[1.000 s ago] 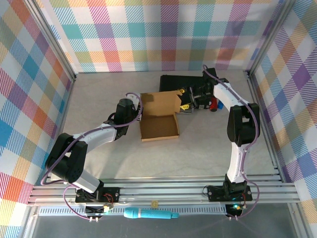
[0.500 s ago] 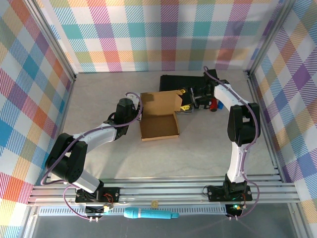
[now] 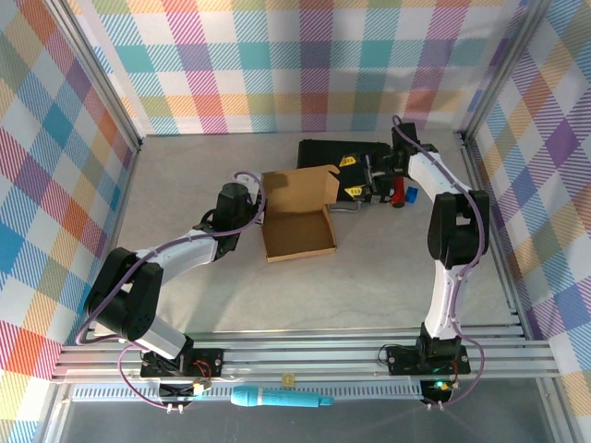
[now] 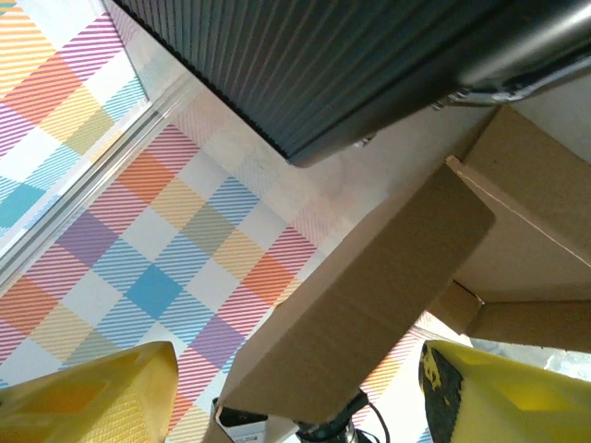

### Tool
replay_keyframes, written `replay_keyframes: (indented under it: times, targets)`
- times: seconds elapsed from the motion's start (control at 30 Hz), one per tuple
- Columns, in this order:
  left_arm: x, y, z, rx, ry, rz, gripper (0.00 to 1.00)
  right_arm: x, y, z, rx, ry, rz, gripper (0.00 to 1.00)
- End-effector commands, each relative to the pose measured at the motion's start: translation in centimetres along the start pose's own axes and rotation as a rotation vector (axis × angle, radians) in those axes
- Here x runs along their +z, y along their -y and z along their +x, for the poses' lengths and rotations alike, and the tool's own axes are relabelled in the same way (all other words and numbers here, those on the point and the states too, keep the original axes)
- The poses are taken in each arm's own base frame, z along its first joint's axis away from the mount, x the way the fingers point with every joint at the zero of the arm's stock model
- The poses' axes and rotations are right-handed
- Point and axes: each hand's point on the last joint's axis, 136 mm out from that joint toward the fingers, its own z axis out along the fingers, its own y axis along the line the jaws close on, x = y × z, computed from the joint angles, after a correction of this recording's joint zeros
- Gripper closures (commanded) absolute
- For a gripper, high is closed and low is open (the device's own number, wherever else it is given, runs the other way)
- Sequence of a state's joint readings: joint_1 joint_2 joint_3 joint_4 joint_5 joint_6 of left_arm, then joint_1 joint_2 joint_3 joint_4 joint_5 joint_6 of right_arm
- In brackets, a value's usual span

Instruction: Fold the paper box

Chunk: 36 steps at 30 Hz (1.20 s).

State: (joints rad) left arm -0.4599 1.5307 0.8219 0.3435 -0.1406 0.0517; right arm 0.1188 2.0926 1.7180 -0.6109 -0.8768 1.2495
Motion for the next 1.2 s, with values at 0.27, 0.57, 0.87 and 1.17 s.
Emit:
replay_keyframes:
  times: [0.27,0.57,0.87,1.17]
  targets:
    - [0.5,-0.1,-1.8,-0.015,0.044,-0.003,1.00,2.3,-0.5,1.7,-0.017,-0.061,0.016,0.30]
    - [0.6,0.1,-1.9,-0.023,0.050,0.003,1.00,2.5,0.9,3.2,0.005,-0.078,0.023,0.30]
    - [0.4,0.2,-2.0,-0.022,0.049,0.010,1.00,3.5,0.3,3.0,0.011,-0.093,0.015,0.30]
    - [0.3,0.2,-2.2,-0.026,0.054,0.012,1.00,4.9,0.0,4.6,0.019,-0.128,0.023,0.30]
